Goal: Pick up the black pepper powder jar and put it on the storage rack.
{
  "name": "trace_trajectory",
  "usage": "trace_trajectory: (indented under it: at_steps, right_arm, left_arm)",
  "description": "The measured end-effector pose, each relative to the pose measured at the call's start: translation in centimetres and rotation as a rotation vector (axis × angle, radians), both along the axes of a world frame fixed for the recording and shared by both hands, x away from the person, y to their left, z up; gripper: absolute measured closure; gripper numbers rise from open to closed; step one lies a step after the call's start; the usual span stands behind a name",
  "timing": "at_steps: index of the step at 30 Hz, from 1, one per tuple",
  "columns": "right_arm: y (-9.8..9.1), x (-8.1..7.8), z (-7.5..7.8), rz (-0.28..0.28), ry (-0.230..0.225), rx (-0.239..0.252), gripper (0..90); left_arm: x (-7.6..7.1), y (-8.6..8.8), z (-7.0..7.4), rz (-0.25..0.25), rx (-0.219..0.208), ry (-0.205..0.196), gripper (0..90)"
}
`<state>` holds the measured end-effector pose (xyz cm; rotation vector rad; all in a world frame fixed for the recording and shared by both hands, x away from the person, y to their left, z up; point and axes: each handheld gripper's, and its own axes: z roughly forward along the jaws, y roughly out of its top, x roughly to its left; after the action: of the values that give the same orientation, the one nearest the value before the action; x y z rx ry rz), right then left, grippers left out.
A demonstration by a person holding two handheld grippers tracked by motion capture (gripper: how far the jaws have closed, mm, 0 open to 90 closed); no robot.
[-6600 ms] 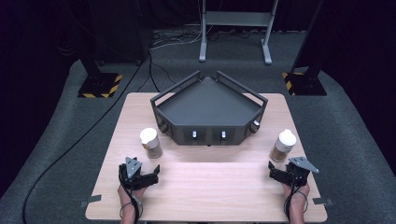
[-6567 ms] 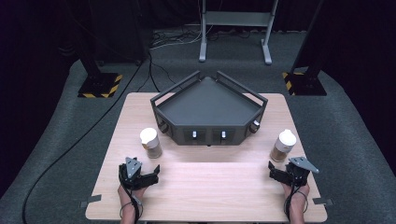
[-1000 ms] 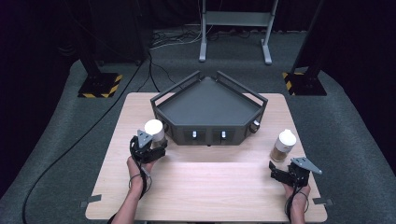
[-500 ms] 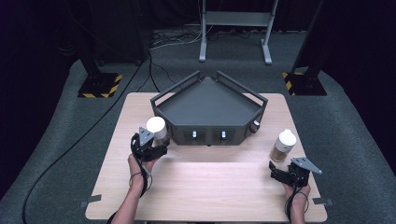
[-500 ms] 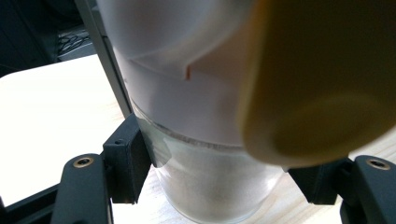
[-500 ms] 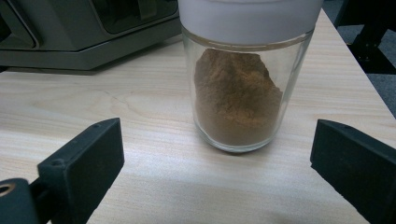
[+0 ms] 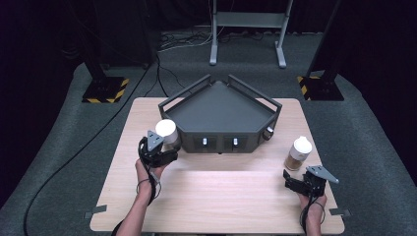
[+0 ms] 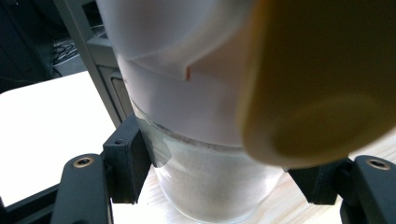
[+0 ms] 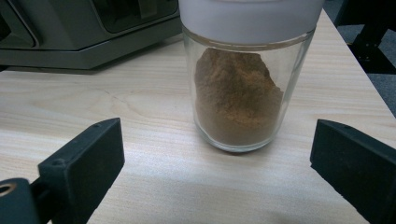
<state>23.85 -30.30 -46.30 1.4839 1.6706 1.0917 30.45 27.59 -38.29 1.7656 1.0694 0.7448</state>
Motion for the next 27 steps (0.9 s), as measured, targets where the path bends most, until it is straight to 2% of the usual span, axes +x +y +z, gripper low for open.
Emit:
trace_trajectory:
  at_steps: [27]
  right_arm:
    - [-0.1,0.0,0.0,0.002,0.002,0.004,2.2]
  left_arm:
    - [1.2,-1.3,2.7,-0.056,0.018,-0.018,30.4]
